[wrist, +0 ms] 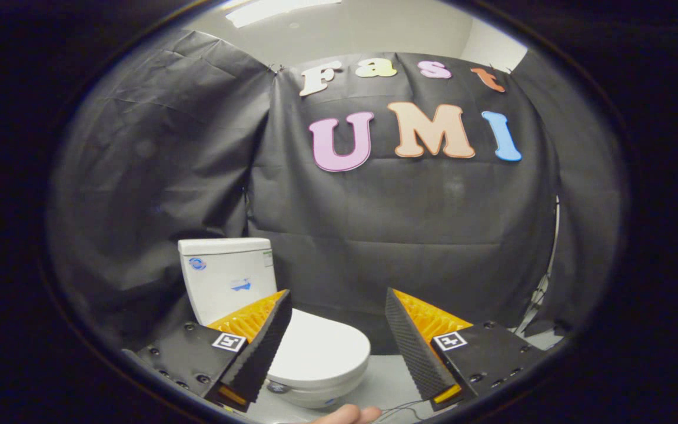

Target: Open the toilet lid.

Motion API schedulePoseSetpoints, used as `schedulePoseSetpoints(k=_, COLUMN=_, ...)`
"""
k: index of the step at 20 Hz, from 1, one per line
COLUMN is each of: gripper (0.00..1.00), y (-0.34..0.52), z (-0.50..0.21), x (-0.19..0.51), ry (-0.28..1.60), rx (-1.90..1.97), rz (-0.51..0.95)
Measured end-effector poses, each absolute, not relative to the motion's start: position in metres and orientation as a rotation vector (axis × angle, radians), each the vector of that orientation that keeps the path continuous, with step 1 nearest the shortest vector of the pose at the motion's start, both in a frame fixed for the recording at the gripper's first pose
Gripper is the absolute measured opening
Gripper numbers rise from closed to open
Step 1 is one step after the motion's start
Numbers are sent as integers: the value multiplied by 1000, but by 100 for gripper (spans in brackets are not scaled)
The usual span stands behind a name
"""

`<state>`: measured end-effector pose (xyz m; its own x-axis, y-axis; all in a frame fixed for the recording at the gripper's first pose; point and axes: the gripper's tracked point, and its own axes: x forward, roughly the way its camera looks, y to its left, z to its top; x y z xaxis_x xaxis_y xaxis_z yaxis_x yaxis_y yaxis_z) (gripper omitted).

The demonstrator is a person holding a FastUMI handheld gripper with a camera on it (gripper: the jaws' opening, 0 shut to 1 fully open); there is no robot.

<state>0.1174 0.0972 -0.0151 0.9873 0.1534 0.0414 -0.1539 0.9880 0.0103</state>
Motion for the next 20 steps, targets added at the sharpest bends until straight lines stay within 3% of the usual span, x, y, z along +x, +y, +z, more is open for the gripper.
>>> schedulePoseSetpoints(k=5, gripper=99, y=152, z=-129, x=120, ry=112, rx=279, rz=204)
schedulePoseSetpoints(k=11, gripper=99, y=156, z=-251, x=117, ry=326, rx=511, rz=80)
schedulePoseSetpoints(k=15, gripper=96, y=163, z=-293, x=110, ry=423, rx=731, rz=63)
schedulePoseSetpoints(k=17, gripper=91, y=168, z=-310, x=111, ry=457, rx=854, rz=40)
schedulePoseSetpoints(k=20, gripper=71, y=179, z=-310, x=130, ry=421, rx=1039, rz=31)
